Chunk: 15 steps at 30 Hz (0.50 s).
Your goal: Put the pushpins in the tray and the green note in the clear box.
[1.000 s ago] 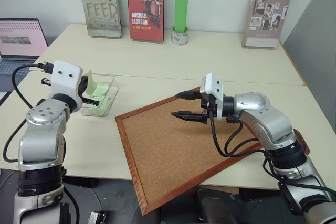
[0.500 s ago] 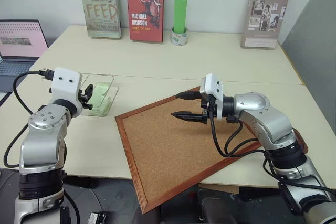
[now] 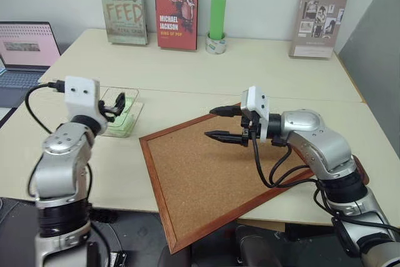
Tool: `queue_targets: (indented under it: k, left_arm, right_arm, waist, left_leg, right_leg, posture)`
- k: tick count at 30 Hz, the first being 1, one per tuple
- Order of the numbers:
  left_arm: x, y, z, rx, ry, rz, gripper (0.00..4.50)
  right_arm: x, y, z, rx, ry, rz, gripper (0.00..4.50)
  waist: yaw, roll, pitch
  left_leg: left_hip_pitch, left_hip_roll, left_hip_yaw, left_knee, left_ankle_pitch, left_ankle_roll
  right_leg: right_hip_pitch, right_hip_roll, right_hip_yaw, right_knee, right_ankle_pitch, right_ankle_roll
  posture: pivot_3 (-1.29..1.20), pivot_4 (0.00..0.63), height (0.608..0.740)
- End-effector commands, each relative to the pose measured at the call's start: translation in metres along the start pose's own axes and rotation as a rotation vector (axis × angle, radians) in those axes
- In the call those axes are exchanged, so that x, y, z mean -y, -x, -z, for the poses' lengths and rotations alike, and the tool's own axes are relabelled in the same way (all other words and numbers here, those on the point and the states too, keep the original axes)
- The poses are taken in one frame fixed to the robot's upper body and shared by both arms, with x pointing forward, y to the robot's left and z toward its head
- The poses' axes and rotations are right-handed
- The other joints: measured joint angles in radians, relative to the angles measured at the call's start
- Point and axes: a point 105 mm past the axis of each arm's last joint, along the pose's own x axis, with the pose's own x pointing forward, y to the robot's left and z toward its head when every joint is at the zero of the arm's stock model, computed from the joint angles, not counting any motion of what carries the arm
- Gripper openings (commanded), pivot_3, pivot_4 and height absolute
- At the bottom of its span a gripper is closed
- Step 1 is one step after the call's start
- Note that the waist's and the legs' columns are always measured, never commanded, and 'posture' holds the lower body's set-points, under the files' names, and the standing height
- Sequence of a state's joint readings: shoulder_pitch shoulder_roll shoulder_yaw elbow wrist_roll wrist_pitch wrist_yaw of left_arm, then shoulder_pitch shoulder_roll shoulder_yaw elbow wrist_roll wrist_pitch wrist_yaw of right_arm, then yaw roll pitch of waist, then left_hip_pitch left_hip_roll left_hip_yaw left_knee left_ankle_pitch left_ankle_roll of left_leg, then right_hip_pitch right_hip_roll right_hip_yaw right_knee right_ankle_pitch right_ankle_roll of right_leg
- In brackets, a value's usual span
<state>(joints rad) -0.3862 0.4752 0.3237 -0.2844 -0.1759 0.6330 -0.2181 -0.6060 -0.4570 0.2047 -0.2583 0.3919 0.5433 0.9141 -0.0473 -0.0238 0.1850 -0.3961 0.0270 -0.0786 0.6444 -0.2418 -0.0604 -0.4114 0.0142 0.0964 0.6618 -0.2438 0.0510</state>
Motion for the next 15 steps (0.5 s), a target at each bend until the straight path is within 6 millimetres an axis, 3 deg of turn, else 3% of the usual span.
queue_targets:
  k: [1, 12, 15]
  left_arm:
    - [0.013, 0.000, -0.014, 0.019, 0.033, -0.005, 3.51]
    - [0.075, -0.023, -0.014, -0.096, 0.003, 0.181, 3.51]
    - [0.091, -0.034, -0.030, 0.041, -0.002, 0.272, 3.51]
  right_arm:
    - [0.003, 0.021, -0.013, 0.037, 0.006, 0.101, 3.08]
    - [0.003, 0.063, -0.007, -0.020, -0.030, 0.340, 3.08]
    - [0.000, 0.070, -0.006, -0.036, -0.034, 0.375, 3.08]
  waist:
    - [0.000, 0.000, 0.000]
    - [-0.005, -0.001, 0.000]
    - [-0.010, -0.001, 0.000]
  left_leg:
    - [0.000, 0.000, 0.000, 0.000, 0.000, 0.000]
    - [0.000, -0.001, 0.000, 0.000, 0.000, 0.000]
    - [0.000, -0.001, -0.001, 0.000, 0.000, 0.000]
  right_leg:
    - [0.000, 0.000, 0.000, 0.000, 0.000, 0.000]
    - [0.000, 0.001, 0.000, 0.000, 0.000, 0.000]
    - [0.000, 0.001, 0.000, 0.000, 0.000, 0.000]
  posture:
    - [0.00, 0.150, 0.740]
    - [0.00, 0.150, 0.740]
    - [0.00, 0.150, 0.740]
